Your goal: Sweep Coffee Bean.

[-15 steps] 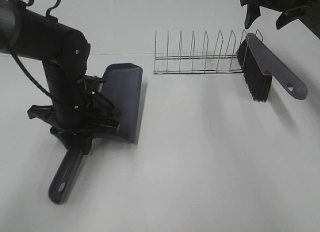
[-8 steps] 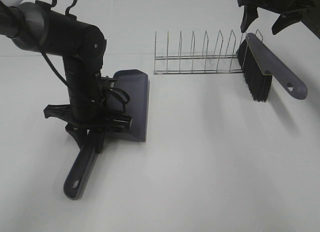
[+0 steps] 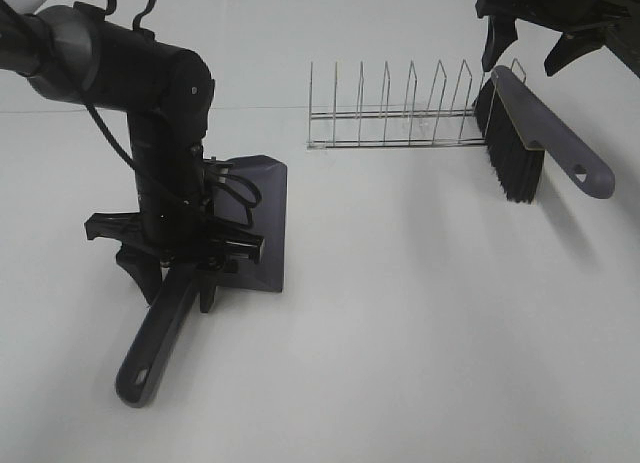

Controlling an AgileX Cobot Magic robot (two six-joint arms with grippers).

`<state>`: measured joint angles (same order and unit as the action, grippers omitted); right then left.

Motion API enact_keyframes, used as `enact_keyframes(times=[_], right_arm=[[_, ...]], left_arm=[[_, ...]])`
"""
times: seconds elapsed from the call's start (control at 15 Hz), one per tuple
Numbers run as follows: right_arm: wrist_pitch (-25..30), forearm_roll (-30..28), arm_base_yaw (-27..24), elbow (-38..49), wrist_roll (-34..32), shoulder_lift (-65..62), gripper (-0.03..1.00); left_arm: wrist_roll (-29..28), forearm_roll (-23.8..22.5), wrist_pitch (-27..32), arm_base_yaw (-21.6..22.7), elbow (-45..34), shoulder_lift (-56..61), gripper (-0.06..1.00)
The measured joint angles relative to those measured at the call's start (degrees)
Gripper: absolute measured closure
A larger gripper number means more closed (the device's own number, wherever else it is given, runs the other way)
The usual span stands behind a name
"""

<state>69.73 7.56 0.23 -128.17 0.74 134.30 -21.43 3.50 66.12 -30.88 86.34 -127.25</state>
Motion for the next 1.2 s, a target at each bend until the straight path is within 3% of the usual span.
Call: enact_keyframes(times=[0.33, 0.67, 0.87, 1.07, 1.2], right_arm=[[0.1, 0.0, 0.0, 0.0, 0.0, -1.6, 0.3], [0.1, 0.2, 0.0, 4.8, 0.0, -10.7, 0.3], [0.1, 0.2, 0.0, 15.1, 1.5, -19.7, 0.3], [0.1, 0.2, 0.0, 26.5, 2.5, -28.8, 0.3], [0.0, 0.2, 0.0, 42.3, 4.1, -40.0, 0.3]], left_arm=[[0.0, -2.3, 3.4, 0.0, 8.4, 1.5, 0.34], [-0.2, -6.6, 3.6, 0.0, 10.5, 17.1, 0.34], [-0.2, -6.8, 3.7, 0.0, 9.5, 26.8, 0.34], [-0.2, -6.9, 3.7, 0.0, 2.8, 35.3, 0.34], [-0.2, -7.0, 3.8, 0.0, -9.4, 46.5, 0.34]])
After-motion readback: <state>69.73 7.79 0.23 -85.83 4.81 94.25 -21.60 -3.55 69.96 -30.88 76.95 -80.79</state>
